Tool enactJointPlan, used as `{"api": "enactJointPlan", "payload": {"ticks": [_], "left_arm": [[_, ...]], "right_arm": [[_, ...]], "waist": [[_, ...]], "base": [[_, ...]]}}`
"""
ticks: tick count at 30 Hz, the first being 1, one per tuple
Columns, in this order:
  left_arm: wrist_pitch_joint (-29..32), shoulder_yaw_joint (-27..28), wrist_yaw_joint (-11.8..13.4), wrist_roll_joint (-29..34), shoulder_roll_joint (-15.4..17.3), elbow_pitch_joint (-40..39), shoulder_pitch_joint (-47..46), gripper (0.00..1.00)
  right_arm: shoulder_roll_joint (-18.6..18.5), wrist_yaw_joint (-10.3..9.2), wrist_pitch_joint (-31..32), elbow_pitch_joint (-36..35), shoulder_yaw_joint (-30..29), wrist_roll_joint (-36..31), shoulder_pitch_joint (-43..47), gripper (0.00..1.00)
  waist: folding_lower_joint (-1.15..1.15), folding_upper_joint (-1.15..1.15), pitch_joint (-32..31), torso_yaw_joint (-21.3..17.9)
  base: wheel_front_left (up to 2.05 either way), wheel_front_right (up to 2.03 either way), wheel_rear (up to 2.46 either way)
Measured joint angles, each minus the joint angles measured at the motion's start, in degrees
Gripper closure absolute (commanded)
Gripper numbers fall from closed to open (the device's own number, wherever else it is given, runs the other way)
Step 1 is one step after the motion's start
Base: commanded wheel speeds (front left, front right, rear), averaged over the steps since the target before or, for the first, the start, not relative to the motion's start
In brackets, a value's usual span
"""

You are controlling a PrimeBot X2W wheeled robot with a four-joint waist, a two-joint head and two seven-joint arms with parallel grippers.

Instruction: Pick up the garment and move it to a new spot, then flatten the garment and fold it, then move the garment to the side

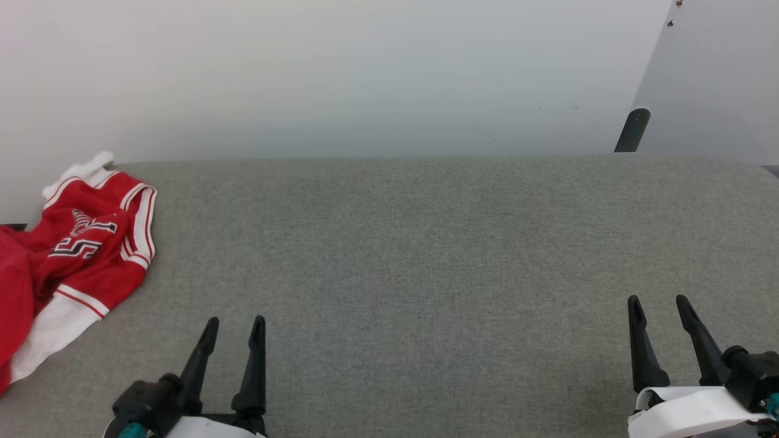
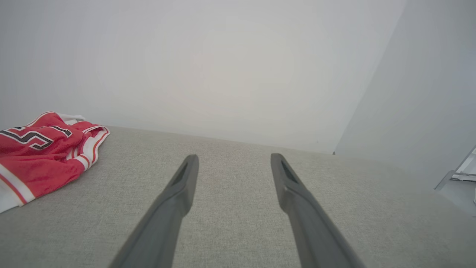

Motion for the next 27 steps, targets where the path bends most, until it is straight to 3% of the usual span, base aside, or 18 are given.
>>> {"api": "enactJointPlan", "payload": {"ticks": [15, 27], "left_arm": [[-1.66, 0.87, -0.57, 4.87, -0.45, -0.99, 0.27, 0.0], [-2.15, 3.59, -0.21, 6.32, -0.65, -1.18, 0.36, 0.0]], "right_arm": [[-0.03, 0.0, -1.25, -0.91, -0.05, -5.69, 0.65, 0.0], [-0.1, 0.01, -1.21, -0.56, 1.85, -5.75, 1.41, 0.0]], "waist": [[0.0, 0.0, -0.61, 1.15], [0.0, 0.0, -1.94, 7.91]], "base": [[0.0, 0.0, 0.0], [0.0, 0.0, 0.0]]}}
